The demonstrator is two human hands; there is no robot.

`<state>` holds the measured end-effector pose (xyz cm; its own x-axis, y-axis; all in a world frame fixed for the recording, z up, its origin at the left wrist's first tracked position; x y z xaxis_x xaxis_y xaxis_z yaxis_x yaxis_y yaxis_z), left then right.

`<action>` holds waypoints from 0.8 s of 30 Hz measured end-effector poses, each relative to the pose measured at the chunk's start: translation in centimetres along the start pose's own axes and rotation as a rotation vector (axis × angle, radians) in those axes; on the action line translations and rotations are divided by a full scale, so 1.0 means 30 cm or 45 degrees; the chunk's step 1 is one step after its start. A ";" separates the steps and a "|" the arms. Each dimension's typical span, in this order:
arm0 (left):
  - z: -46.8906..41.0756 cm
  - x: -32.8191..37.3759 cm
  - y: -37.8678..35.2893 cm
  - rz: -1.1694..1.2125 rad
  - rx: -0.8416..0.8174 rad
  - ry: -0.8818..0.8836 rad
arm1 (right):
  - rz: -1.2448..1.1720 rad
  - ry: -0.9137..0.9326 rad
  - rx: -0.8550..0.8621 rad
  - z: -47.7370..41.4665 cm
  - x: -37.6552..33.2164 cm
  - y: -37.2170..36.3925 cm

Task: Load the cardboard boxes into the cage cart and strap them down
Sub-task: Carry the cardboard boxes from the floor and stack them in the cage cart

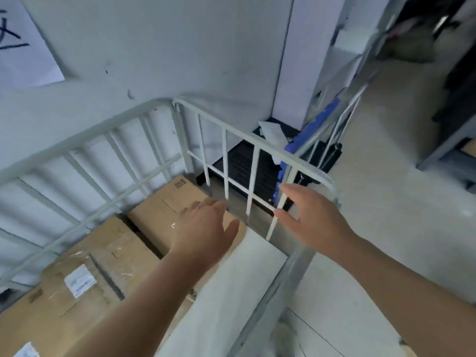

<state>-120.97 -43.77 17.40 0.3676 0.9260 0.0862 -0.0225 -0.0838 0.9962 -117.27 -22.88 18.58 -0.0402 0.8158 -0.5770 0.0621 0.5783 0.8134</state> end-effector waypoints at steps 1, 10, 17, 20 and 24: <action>0.014 0.063 0.038 0.004 0.026 -0.073 | 0.005 -0.047 0.040 0.063 0.014 0.060; 0.139 0.707 0.159 0.063 0.055 -0.677 | 0.121 -0.527 0.381 0.718 0.259 0.463; 0.347 1.307 0.065 0.037 -0.069 -1.091 | 0.082 -0.982 0.591 1.305 0.472 0.669; 0.465 1.558 0.002 0.021 -0.166 -1.200 | 0.055 -1.134 0.640 1.549 0.560 0.730; 0.632 1.879 -0.065 0.042 -0.229 -1.328 | 0.050 -1.323 0.710 1.851 0.686 0.784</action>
<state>-82.56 1.60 20.13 0.9788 0.1427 0.1468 -0.1528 0.0320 0.9877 -61.26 7.33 21.74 0.7867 0.2901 -0.5450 0.4826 0.2618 0.8358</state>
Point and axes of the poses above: each hand's wrist, its own z-axis away from the middle knuckle, its own y-axis out of the back of the hand, x = y × z, the point moved 1 cm from there along -z, towards the middle knuckle, and after that the axes turned 10 degrees about -z, right-handed, at the moved point
